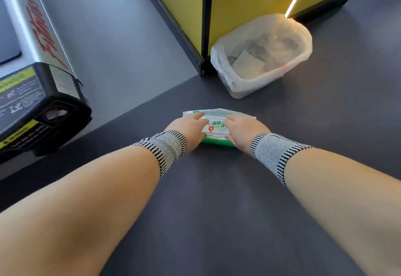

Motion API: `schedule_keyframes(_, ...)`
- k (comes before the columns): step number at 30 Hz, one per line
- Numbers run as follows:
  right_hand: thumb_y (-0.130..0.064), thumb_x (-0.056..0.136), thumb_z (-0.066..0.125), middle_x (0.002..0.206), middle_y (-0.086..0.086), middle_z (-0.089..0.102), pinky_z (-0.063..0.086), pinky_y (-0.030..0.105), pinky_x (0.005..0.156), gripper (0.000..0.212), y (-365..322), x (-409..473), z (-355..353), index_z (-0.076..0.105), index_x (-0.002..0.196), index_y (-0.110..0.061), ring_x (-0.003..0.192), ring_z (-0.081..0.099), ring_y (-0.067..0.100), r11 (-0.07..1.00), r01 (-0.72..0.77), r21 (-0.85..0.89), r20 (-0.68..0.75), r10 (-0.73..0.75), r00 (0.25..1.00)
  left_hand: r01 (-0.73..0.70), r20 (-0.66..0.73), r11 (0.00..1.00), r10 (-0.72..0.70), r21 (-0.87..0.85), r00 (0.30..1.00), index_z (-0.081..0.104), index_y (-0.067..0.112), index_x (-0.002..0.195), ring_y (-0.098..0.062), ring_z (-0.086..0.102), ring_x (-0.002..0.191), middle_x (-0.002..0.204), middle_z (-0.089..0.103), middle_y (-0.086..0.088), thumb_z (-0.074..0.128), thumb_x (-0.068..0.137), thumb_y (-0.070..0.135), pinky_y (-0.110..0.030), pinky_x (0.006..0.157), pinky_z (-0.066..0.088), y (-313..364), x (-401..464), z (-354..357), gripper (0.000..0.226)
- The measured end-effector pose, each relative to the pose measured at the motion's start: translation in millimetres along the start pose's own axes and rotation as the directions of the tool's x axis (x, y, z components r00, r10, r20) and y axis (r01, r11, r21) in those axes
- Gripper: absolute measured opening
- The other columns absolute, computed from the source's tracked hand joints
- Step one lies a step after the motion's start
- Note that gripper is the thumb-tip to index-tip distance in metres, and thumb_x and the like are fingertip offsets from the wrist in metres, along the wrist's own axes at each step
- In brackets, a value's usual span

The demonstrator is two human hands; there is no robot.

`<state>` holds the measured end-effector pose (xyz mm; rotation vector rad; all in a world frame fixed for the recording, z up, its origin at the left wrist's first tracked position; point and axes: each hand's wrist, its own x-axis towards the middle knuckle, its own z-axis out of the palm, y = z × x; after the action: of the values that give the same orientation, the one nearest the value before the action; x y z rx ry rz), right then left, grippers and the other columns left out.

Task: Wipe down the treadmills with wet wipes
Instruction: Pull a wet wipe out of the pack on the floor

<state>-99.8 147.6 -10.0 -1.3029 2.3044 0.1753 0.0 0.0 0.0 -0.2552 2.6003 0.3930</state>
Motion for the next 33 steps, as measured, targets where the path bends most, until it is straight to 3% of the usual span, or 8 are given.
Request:
schedule_keyframes(8, -0.043, 0.095, 0.048, 0.131, 0.005, 0.046, 0.044, 0.039, 0.096, 0.044, -4.4, 10.8, 27.2, 0.045, 0.128, -0.014, 0.120, 0.045, 0.025, 0.997, -0.026, -0.074, -0.062, 0.021, 0.998, 0.062, -0.082, 0.996, -0.068, -0.071, 0.994, 0.039, 0.024, 0.144, -0.021, 0.042, 0.132, 0.151, 0.031, 0.005, 0.056, 0.094, 0.034, -0.038, 0.103, 0.041, -0.2, 14.2, 36.8, 0.053)
schedule_keyframes(15, -0.021, 0.099, 0.034, 0.125, 0.011, 0.054, 0.037, 0.038, 0.086, 0.030, -16.5, 16.1, 34.7, 0.048, 0.122, -0.008, 0.114, 0.046, 0.030, 0.972, -0.008, -0.236, -0.103, -0.017, 0.995, 0.154, -0.138, 0.978, -0.173, -0.139, 0.975, 0.043, 0.014, 0.129, -0.029, 0.056, 0.111, 0.133, 0.046, -0.003, 0.064, 0.089, 0.027, -0.040, 0.089, 0.049, -2.0, 18.0, 52.2, 0.047)
schedule_keyframes(17, -0.013, 0.096, 0.034, 0.118, 0.014, 0.057, 0.036, 0.038, 0.077, 0.026, -15.3, 13.3, 26.9, 0.049, 0.118, -0.007, 0.108, 0.050, 0.032, 0.987, -0.036, -0.160, -0.145, 0.013, 0.989, 0.175, -0.141, 0.971, -0.198, -0.164, 0.970, 0.040, 0.011, 0.126, -0.030, 0.057, 0.107, 0.129, 0.047, -0.005, 0.066, 0.088, 0.027, -0.039, 0.085, 0.049, -2.7, 19.0, 53.5, 0.049)
schedule_keyframes(19, -0.011, 0.096, 0.037, 0.110, 0.014, 0.059, 0.039, 0.037, 0.072, 0.020, -9.8, 19.7, 17.3, 0.048, 0.112, -0.010, 0.100, 0.055, 0.034, 0.972, -0.208, 0.108, -0.293, 0.231, 0.928, 0.165, -0.159, 0.969, -0.196, -0.186, 0.968, 0.039, 0.012, 0.125, -0.032, 0.058, 0.104, 0.129, 0.045, -0.004, 0.063, 0.088, 0.030, -0.038, 0.083, 0.049, -3.9, 19.1, 53.9, 0.047)
schedule_keyframes(22, -0.034, 0.097, 0.046, 0.115, 0.010, 0.056, 0.040, 0.035, 0.075, 0.028, 4.4, 37.0, 8.7, 0.049, 0.115, -0.012, 0.100, 0.058, 0.034, 0.716, -0.446, 0.538, -0.238, 0.636, 0.734, 0.131, -0.169, 0.975, -0.162, -0.182, 0.972, 0.037, 0.023, 0.136, -0.031, 0.056, 0.107, 0.140, 0.036, 0.000, 0.047, 0.097, 0.034, -0.038, 0.085, 0.047, -4.8, 20.7, 55.3, 0.041)
schedule_keyframes(24, -0.045, 0.093, 0.050, 0.110, 0.008, 0.061, 0.040, 0.032, 0.075, 0.037, 9.5, 40.5, 9.7, 0.057, 0.108, -0.012, 0.101, 0.060, 0.031, 0.601, -0.513, 0.613, -0.153, 0.727, 0.669, 0.106, -0.159, 0.985, -0.127, -0.136, 0.979, 0.025, 0.035, 0.146, -0.026, 0.052, 0.116, 0.146, 0.029, 0.002, 0.041, 0.100, 0.032, -0.037, 0.089, 0.047, -6.8, 24.3, 58.2, 0.050)
schedule_keyframes(28, -0.042, 0.092, 0.052, 0.079, 0.001, 0.059, 0.039, 0.028, 0.071, 0.034, 6.1, 31.5, 22.1, 0.057, 0.072, -0.015, 0.082, 0.058, 0.023, 0.697, -0.339, 0.632, -0.240, 0.592, 0.769, 0.110, -0.146, 0.987, -0.126, -0.116, 0.981, 0.019, 0.038, 0.148, -0.024, 0.043, 0.123, 0.142, 0.031, -0.001, 0.049, 0.096, 0.035, -0.036, 0.091, 0.046, -7.5, 31.4, 62.5, 0.060)
schedule_keyframes(33, -0.025, 0.090, 0.060, 0.100, 0.004, 0.057, 0.047, 0.028, 0.080, 0.017, -4.5, 24.1, 37.4, 0.068, 0.089, -0.010, 0.083, 0.060, 0.019, 0.764, -0.023, 0.645, -0.476, 0.425, 0.770, 0.135, -0.166, 0.983, -0.155, -0.123, 0.974, 0.015, 0.036, 0.150, -0.023, 0.046, 0.121, 0.139, 0.031, -0.003, 0.053, 0.094, 0.041, -0.035, 0.089, 0.046, -5.7, 34.5, 63.4, 0.069)
